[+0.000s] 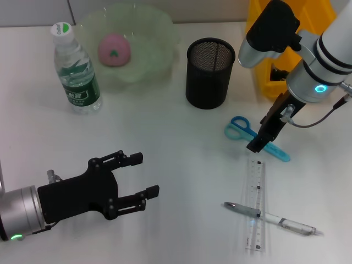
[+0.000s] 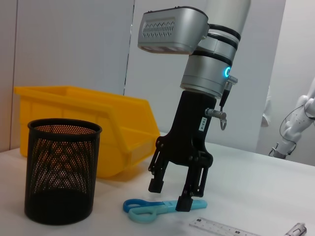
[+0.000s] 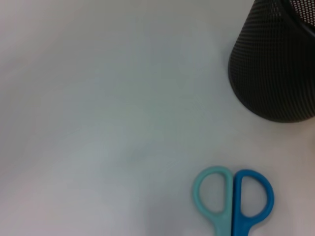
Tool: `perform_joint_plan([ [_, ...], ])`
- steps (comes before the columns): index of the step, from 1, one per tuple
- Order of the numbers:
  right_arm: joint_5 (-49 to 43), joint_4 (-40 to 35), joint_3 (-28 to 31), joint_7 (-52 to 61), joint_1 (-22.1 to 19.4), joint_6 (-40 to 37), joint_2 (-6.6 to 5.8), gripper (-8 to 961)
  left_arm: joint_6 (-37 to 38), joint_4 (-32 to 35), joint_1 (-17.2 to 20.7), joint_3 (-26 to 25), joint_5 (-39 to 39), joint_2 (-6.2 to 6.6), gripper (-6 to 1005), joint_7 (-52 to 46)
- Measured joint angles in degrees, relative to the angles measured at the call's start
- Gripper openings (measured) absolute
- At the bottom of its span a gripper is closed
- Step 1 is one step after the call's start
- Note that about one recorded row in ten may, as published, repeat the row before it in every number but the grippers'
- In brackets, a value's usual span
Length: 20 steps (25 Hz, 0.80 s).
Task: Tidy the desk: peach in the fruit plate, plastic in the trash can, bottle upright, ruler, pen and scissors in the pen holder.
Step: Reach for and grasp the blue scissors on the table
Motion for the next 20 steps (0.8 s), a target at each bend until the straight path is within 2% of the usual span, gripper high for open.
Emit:
perform_joint_plan([
  [6, 0.0, 1.3, -0.1, -0.1, 0.0, 0.8, 0.03, 754, 0.0, -0.1, 0.0, 0.0, 0.0, -0.05, 776, 0.0],
  [12, 0.0, 1.4, -0.1, -0.2, 0.0, 1.1, 0.07, 675, 0.0, -0.3, 0.0, 0.0, 0.0, -0.08, 776, 0.0],
  [17, 0.0, 1.4, -0.1, -0.3, -0.1, 1.2, 0.15, 437, 0.0, -0.3, 0.0, 0.0, -0.1, -0.09, 776, 0.0],
  [20, 0.0, 1.4, -0.1, -0.3, -0.1, 1.2, 0.17, 415, 0.0, -0.3, 0.0, 0.0, -0.1, -0.09, 775, 0.0],
])
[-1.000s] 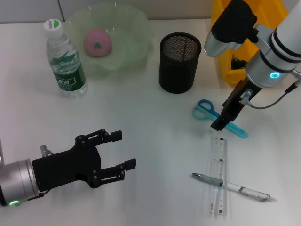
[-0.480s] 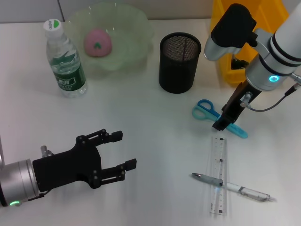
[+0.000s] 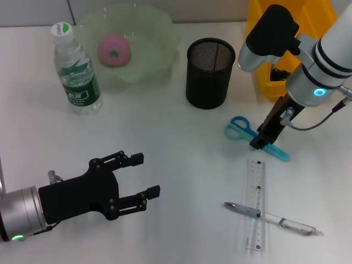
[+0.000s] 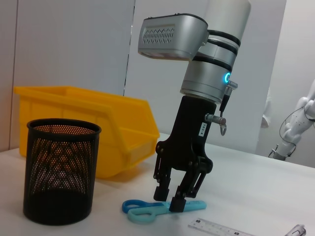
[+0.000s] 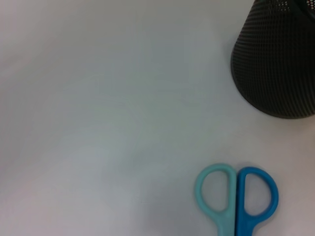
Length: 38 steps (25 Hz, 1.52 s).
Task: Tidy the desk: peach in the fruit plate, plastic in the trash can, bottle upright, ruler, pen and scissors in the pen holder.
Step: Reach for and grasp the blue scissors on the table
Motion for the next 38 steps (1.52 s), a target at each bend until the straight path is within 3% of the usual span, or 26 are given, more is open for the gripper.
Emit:
perform_joint_plan([
  [16, 0.7, 0.0, -2.2, 0.0, -0.1, 0.7, 0.0, 389, -0.1, -0.6, -0.5, -0.1, -0.1, 0.0, 775, 0.1],
  [21, 0.8, 0.0, -2.3, 0.0, 0.0, 0.7, 0.0, 293, -0.1, -0.6, -0.5, -0.1, -0.1, 0.01, 774, 0.1],
  [38, 0.7, 0.1, -2.3, -0.1, -0.1, 0.8, 0.0, 285, -0.3, -0.6, -1.4, -0.1, 0.0, 0.0, 774, 0.1],
])
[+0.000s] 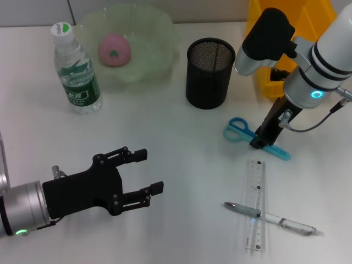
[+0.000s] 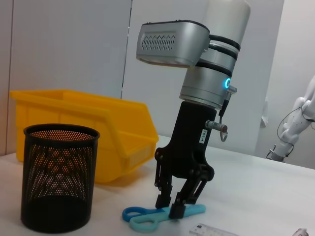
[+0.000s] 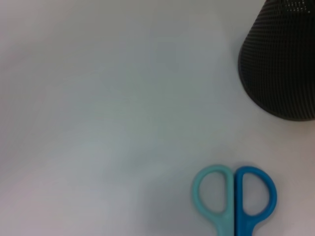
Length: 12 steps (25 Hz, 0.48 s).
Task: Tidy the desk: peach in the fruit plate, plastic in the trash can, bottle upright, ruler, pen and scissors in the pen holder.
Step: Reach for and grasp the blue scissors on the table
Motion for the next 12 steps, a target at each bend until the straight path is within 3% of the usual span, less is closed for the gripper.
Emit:
perform_joint_plan([
  [12, 0.0, 0.7, -0.6, -0.1, 0.3, 0.4, 0.0, 285, -0.5, 0.0, -0.2, 0.0, 0.0, 0.0, 773, 0.0],
])
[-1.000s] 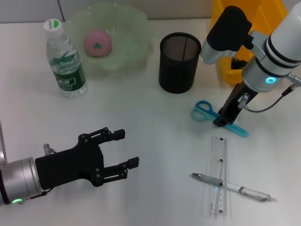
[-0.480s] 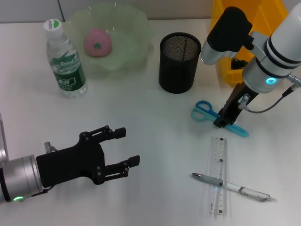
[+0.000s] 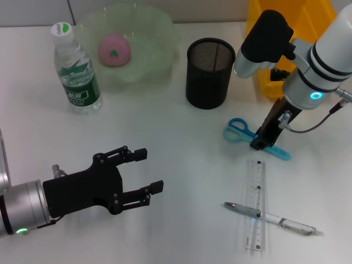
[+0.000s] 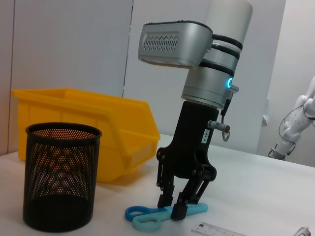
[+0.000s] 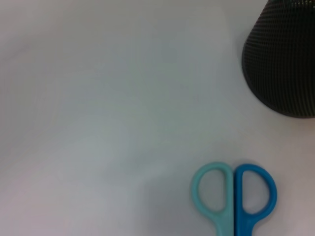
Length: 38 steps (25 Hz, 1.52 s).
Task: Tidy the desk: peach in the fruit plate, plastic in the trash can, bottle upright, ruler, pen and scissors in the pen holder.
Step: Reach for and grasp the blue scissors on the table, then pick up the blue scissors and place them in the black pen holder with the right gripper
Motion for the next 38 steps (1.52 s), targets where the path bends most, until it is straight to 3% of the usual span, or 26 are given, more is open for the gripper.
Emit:
perform_joint_plan([
  [7, 0.0, 0.1, -0.1, -0.1, 0.0, 0.0, 0.0, 284, 0.0, 0.0, -0.1, 0.0, 0.0, 0.0, 773, 0.0],
  [12, 0.0, 0.1, -0.7, -0.1, 0.0, 0.2, 0.0, 218, 0.0, 0.0, -0.2, 0.0, 0.0, 0.0, 773, 0.0],
  [22, 2.3, -3.0, -0.7, -0.7, -1.1, -0.4, -0.08, 218, 0.0, 0.0, -0.2, 0.0, 0.0, 0.0, 772, 0.0],
  [32, 9.1, -11.1, 0.6, -4.5, -5.9, -3.1, -0.25, 218, 0.0, 0.0, -0.3, -0.1, -1.2, 0.0, 772, 0.0],
  [38, 19.0, -13.3, 6.6, -14.5, -11.1, -2.9, -0.28, 218, 0.0, -0.3, -0.3, -0.1, -2.7, 0.0, 772, 0.0],
])
